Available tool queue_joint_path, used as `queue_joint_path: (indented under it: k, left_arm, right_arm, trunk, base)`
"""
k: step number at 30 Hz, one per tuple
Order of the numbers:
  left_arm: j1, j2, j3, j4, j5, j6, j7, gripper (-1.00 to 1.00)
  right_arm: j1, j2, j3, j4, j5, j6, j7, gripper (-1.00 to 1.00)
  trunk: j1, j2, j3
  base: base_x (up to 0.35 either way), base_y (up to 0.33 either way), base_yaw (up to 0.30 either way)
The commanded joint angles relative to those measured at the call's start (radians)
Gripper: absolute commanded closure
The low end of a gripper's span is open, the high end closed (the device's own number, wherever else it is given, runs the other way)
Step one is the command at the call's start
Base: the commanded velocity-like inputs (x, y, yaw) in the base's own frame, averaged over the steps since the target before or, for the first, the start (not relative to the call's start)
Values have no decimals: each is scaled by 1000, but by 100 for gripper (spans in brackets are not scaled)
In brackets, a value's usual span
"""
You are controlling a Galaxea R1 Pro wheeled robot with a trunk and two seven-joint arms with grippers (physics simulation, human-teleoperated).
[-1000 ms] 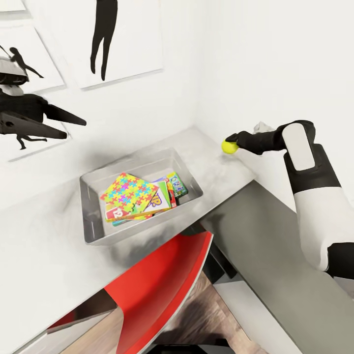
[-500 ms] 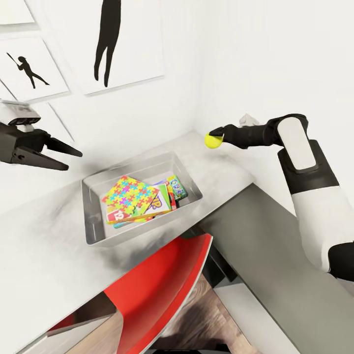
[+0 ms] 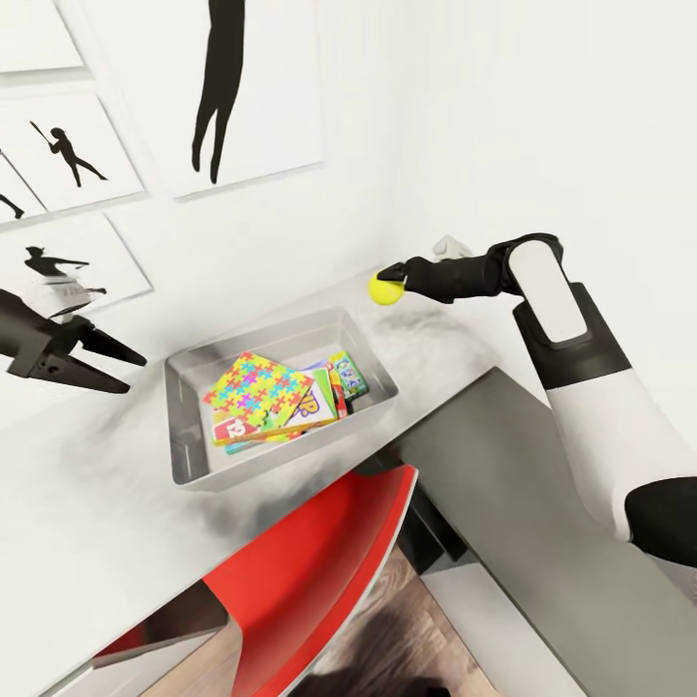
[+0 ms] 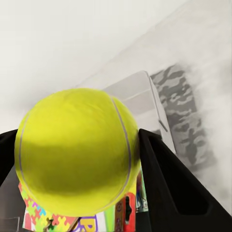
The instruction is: Put all the toys in the child's room - the three board games (two on the bed and one on the table), the two jigsaw puzzles on the table, and the tennis ball on the table - inside the toy box on the table in the child's room.
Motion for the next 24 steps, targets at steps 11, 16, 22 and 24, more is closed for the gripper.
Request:
queue_joint_path:
  k: [11, 16, 22, 24]
  left_arm:
    - [-5, 122, -89, 2, 0, 8, 76, -100]
    - [-5, 142, -164, 3, 1, 8, 164, -100]
    - [-5, 151, -305, 7, 12, 6, 317, -100]
    - [-5, 159, -377, 35, 17, -22, 407, -100]
  right_arm:
    - [-1, -1, 0, -1, -11, 0, -14, 100]
    - [-1, -1, 1, -1, -11, 0, -14, 100]
    - [-1, 1, 2, 3, -9, 0, -15, 100]
    - [-1, 1, 2, 4, -9, 0, -16, 100]
  trunk:
    - [1, -2, 16]
    - [1, -2, 25]
    - [1, -2, 35]
    - [1, -2, 38]
  base:
    - [0, 0, 0]
    - [0, 0, 0]
    - [0, 0, 0]
    - [0, 0, 0]
